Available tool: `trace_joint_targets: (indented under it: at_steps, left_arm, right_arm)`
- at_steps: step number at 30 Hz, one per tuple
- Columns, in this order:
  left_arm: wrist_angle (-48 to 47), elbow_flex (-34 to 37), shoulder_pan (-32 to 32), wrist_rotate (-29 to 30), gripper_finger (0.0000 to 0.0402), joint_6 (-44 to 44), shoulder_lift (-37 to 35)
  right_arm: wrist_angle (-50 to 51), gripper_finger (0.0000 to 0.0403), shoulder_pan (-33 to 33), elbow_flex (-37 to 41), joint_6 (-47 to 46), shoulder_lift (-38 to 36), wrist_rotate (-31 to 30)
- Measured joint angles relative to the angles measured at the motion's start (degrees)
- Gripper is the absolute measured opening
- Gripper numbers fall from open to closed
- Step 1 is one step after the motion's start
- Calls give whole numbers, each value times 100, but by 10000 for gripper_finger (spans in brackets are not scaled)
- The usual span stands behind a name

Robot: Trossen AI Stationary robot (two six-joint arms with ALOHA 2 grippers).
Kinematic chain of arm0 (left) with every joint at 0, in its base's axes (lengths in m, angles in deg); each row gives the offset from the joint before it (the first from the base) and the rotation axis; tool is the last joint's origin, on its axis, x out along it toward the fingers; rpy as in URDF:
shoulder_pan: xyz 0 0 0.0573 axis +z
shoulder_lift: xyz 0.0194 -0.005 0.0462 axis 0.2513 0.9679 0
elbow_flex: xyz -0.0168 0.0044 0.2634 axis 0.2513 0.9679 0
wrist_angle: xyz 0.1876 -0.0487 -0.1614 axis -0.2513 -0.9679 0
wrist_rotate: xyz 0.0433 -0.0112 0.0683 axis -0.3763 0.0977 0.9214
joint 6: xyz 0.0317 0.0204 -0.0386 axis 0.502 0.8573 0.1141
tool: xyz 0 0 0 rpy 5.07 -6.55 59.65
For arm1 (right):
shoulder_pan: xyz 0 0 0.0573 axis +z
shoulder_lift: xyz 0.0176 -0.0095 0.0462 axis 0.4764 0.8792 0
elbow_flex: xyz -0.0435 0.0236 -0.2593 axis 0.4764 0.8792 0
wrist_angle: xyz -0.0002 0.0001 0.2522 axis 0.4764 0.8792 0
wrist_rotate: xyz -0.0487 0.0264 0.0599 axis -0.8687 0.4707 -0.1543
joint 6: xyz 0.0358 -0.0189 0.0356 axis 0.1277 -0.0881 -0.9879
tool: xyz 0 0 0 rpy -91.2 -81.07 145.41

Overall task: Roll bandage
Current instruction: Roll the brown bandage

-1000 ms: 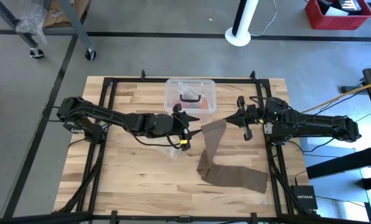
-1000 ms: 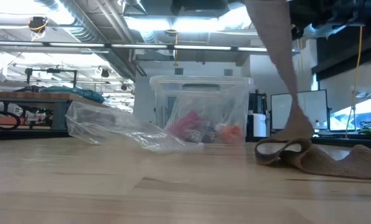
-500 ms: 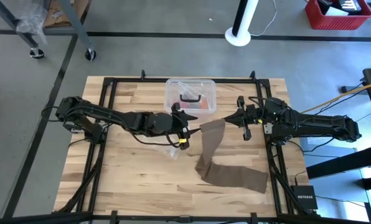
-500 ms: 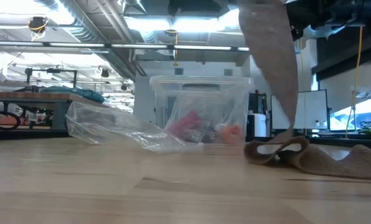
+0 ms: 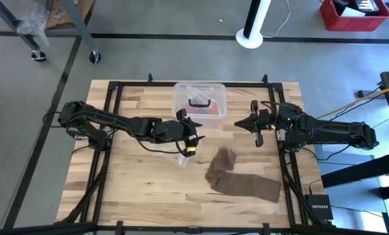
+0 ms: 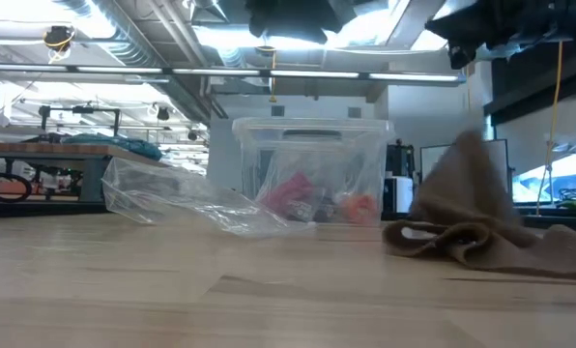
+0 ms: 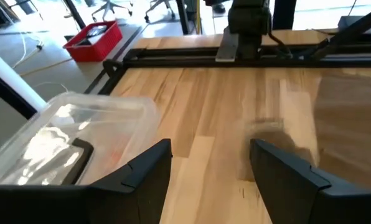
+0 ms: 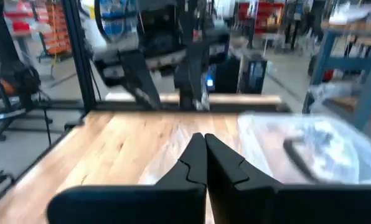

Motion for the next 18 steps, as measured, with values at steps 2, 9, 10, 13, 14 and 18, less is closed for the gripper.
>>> trace_joint_targets:
  at_steps: [2, 9, 10, 13, 14, 18]
  left_arm:
    - [-85, 0, 0, 0, 208, -109, 0]
    - [-367, 62, -2, -3, 208, -492, 112]
    - [-375, 108, -2, -4, 208, -546, 150]
    - [-362, 314, -14, -96, 208, -836, 222]
    - [-321, 395, -32, -116, 208, -945, 227]
    - [96, 704, -154, -129, 208, -1223, 227]
  right_arm:
    - [461, 2, 0, 0, -46, 3, -103]
    - [1710, 46, 4, 4, -1088, 200, 131]
    - [1780, 57, 8, 3, -1167, 243, 294]
    - [2093, 97, 156, 7, -1380, 274, 690]
    - [2073, 111, 275, 8, -1443, 273, 757]
    - [2073, 157, 928, 2, -1660, 270, 826]
